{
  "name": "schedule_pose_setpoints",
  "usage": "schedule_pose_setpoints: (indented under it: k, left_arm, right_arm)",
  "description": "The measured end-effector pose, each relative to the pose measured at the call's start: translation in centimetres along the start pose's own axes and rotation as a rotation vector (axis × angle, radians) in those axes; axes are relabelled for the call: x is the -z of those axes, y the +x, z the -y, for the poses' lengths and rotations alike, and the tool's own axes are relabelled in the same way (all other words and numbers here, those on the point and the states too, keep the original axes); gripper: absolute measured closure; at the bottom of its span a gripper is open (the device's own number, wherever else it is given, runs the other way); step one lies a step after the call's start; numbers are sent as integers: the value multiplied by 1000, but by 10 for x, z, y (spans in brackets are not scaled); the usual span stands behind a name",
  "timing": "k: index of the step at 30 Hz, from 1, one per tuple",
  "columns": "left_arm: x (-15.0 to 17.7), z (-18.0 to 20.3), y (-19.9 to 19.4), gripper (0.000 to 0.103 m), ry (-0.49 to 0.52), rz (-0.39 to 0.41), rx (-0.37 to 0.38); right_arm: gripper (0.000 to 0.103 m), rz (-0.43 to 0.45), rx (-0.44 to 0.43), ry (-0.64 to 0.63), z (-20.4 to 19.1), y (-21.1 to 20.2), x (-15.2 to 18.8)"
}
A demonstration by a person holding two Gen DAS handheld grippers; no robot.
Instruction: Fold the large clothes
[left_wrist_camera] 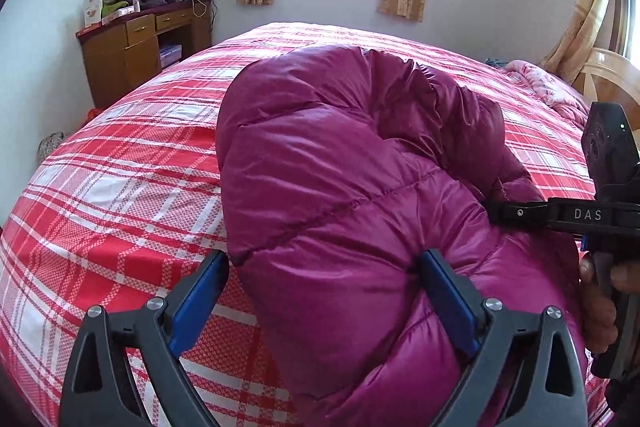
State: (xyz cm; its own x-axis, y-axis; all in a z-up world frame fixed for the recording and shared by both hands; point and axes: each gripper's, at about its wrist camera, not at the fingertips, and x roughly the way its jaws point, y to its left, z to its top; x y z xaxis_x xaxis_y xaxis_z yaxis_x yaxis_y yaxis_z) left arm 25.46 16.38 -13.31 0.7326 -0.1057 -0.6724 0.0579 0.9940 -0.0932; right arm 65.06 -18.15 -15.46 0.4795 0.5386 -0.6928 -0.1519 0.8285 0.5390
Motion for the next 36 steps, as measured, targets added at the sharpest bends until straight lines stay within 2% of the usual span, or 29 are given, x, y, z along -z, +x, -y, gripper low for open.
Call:
schedule_pose_setpoints:
  k: [7, 11, 14, 19, 22, 24, 30, 36]
  left_arm:
    - [2, -4, -10, 7, 33, 4, -16]
    - [-1, -3, -23, 7, 72, 15, -41]
    - [-3, -1, -33, 7, 95, 33, -50]
    - [-11, 1, -59, 7, 99, 94, -41]
    - [-18, 3, -77, 7, 98, 146, -32]
    - [-21, 4, -87, 7, 95, 173, -19]
    - [-27, 11, -111, 7, 106, 232, -14]
    - [-31, 14, -125, 7, 97, 262, -11]
  right_arm:
    - [56, 21, 70, -26, -5, -9, 2]
    - [52, 75, 113, -61, -13, -28, 3]
    - [35, 127, 153, -63, -14, -45, 5]
    - [34, 209, 222, -100, -29, -84, 15]
    - [26, 272, 246, -170, -48, -104, 25]
    - [24, 298, 262, -215, -63, -113, 30]
    - [23, 341, 266, -274, -90, -128, 33]
    - [22, 354, 260, -291, -99, -134, 42]
